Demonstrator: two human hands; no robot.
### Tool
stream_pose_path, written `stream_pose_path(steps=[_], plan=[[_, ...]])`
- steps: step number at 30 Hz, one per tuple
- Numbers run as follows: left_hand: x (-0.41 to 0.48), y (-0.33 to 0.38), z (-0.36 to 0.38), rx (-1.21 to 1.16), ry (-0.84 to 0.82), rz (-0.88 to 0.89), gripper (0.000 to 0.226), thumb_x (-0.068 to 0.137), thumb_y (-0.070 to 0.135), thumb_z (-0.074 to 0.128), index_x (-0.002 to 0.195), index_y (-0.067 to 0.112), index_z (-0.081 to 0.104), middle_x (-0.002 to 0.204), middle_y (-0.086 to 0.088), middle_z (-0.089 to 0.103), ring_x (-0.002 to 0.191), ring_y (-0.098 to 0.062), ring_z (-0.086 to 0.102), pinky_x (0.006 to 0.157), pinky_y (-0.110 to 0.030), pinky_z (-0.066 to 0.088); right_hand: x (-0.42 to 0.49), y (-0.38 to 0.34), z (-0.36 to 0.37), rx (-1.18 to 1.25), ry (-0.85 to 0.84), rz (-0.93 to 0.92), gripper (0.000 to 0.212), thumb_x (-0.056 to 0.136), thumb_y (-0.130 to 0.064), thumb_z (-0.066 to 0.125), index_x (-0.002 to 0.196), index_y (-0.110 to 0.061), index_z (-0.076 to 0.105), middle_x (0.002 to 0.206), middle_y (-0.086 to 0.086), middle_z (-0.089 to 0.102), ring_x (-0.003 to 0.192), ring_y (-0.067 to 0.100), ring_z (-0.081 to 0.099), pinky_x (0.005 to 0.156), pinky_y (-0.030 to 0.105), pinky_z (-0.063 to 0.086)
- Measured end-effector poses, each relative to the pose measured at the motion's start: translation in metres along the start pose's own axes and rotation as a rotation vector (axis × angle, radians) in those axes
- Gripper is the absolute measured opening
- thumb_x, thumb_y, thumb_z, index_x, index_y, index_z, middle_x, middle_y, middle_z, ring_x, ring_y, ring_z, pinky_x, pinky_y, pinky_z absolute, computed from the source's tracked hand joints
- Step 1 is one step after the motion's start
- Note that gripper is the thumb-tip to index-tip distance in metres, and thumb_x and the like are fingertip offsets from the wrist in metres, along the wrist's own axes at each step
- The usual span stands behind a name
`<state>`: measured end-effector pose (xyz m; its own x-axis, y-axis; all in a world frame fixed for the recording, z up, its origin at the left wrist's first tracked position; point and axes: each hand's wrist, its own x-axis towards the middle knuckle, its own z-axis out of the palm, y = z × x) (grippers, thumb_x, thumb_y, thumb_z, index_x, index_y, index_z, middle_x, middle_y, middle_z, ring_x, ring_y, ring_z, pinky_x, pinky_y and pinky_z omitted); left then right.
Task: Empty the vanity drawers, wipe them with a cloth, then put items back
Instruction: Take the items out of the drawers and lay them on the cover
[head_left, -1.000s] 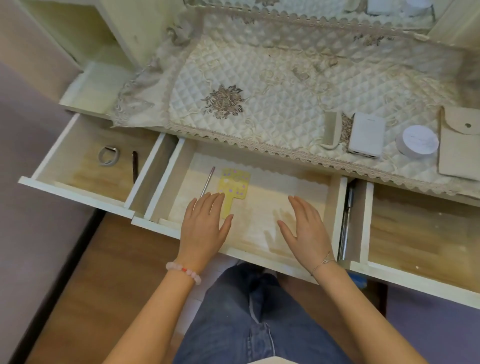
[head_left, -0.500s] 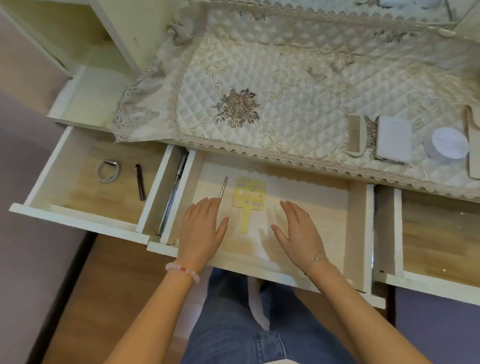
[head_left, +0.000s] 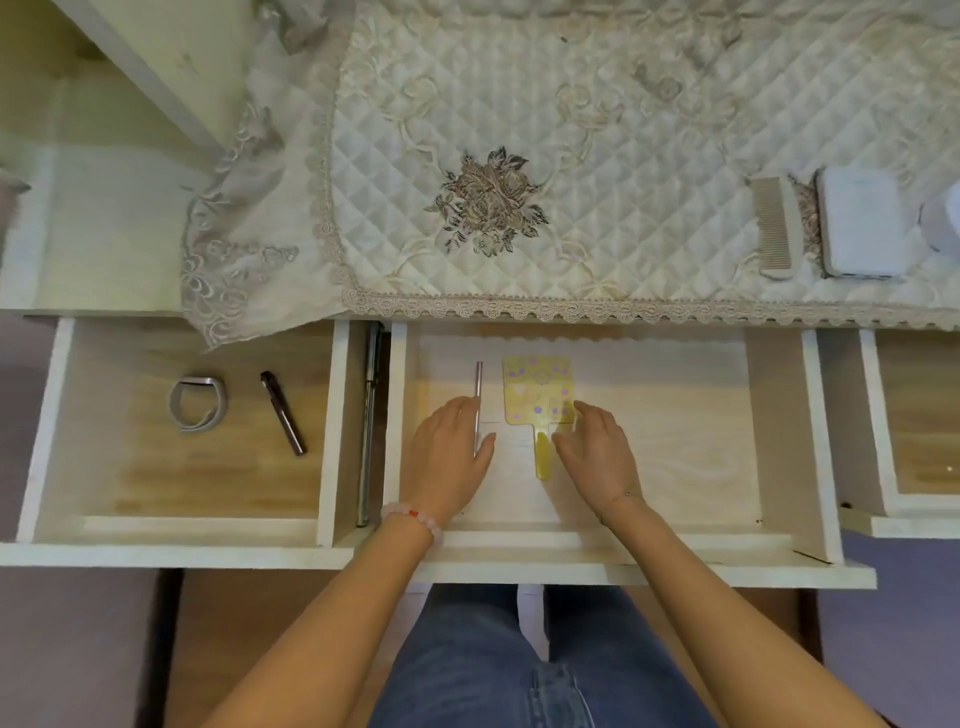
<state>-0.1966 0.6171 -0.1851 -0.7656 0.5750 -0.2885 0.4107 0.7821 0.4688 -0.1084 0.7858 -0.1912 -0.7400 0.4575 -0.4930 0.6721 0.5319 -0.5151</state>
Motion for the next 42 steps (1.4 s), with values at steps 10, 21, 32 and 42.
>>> stream_pose_path(steps=[10, 21, 32, 42], plan=[[0.012, 0.001, 0.030, -0.205, -0.031, -0.394, 0.037, 0.089, 0.018, 0.056, 0.123, 0.007, 0.048, 0.117, -0.011, 0.051, 0.104, -0.024, 0.050, 0.079, -0.033, 0.043, 0.011, -0.009, 0.038, 0.165, 0.058, 0.320, 0.042, 0.074, -0.032, 0.075, 0.105, -0.011, 0.055, 0.108, 0.005, 0.055, 0.099, 0.022, 0.054, 0.084, 0.033, 0.046], [0.020, 0.000, 0.031, -0.236, 0.035, -0.497, 0.008, 0.087, 0.013, 0.056, 0.093, 0.007, 0.057, 0.097, -0.010, 0.058, 0.087, -0.024, 0.055, 0.066, -0.032, 0.043, 0.019, -0.007, 0.046, 0.099, 0.081, 0.388, 0.025, 0.080, -0.029, 0.063, 0.098, -0.013, 0.057, 0.109, 0.004, 0.055, 0.089, 0.023, 0.058, 0.070, 0.024, 0.034], [0.014, 0.002, 0.028, -0.382, 0.046, -0.498, 0.012, 0.087, 0.009, 0.056, 0.096, 0.004, 0.063, 0.092, -0.009, 0.062, 0.082, -0.020, 0.056, 0.070, -0.028, 0.046, 0.019, -0.006, 0.036, 0.194, 0.047, 0.425, 0.018, 0.077, -0.029, 0.066, 0.089, -0.018, 0.059, 0.095, 0.001, 0.066, 0.090, 0.022, 0.060, 0.072, 0.026, 0.040], [-0.016, 0.014, 0.004, -0.720, 0.092, -0.488, 0.004, 0.089, 0.011, 0.057, 0.091, 0.011, 0.061, 0.083, -0.001, 0.060, 0.079, -0.016, 0.057, 0.070, -0.026, 0.048, 0.006, 0.003, -0.003, 0.718, -0.151, 0.471, 0.027, 0.074, -0.011, 0.076, 0.097, -0.001, 0.065, 0.096, 0.014, 0.065, 0.086, 0.023, 0.059, 0.088, 0.042, 0.051]])
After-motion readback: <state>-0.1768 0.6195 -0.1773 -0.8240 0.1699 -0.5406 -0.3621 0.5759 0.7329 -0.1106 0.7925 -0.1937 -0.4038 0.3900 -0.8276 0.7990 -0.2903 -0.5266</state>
